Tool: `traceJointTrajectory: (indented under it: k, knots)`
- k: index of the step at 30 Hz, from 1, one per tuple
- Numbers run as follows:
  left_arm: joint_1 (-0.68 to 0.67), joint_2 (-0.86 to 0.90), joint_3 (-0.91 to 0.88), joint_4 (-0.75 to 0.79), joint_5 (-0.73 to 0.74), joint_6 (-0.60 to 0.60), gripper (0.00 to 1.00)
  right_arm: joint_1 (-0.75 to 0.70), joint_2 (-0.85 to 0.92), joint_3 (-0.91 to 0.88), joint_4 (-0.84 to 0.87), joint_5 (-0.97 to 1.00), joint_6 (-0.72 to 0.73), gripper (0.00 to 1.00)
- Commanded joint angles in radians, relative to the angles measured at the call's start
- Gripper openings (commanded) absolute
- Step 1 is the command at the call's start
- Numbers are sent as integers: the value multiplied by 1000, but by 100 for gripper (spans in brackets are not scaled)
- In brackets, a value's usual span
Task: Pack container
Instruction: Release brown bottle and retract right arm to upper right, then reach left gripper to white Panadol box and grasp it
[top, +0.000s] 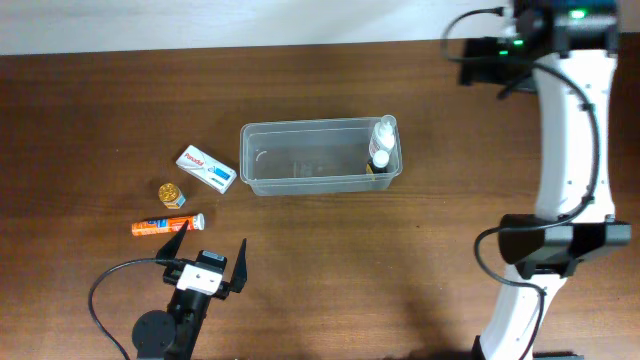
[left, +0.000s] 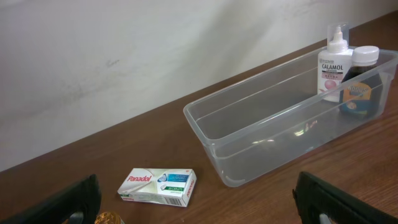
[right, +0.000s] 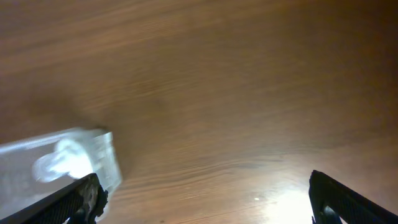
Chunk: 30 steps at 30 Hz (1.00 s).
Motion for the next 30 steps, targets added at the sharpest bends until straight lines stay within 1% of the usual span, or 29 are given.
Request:
traceJointTrajectory:
  k: [1, 10, 13, 14, 17, 19, 21, 25, 27, 30]
  knots:
    - [6, -8, -8, 0, -3, -2, 100, -62, -8, 6, -3, 16, -3, 98]
    - [6, -8, -8, 0, -25, 10, 100, -192, -8, 6, -3, 16, -3, 98]
    - [6, -8, -8, 7, -121, 9, 100, -211, -8, 6, -3, 16, -3, 98]
    - [6, -8, -8, 28, -140, 9, 100, -215, -8, 6, -3, 16, -3, 98]
    - [6, -8, -4, 141, -114, 9, 100, -217, -8, 6, -3, 16, -3, 98]
    - [6, -8, 10, 195, -122, 11, 100, -217, -8, 6, -3, 16, -3, 98]
    - [8, -2, 42, 216, -151, 51, 100, -216, -8, 6, -3, 16, -3, 98]
    - [42, 92, 213, 92, -166, 63, 100, -216, -8, 6, -3, 16, -3, 98]
    - [74, 201, 337, 18, -164, 63, 100, -216, -8, 6, -3, 16, -3, 98]
    - [128, 415, 551, -100, -99, 62, 100, -216, -8, 6, -3, 16, -3, 98]
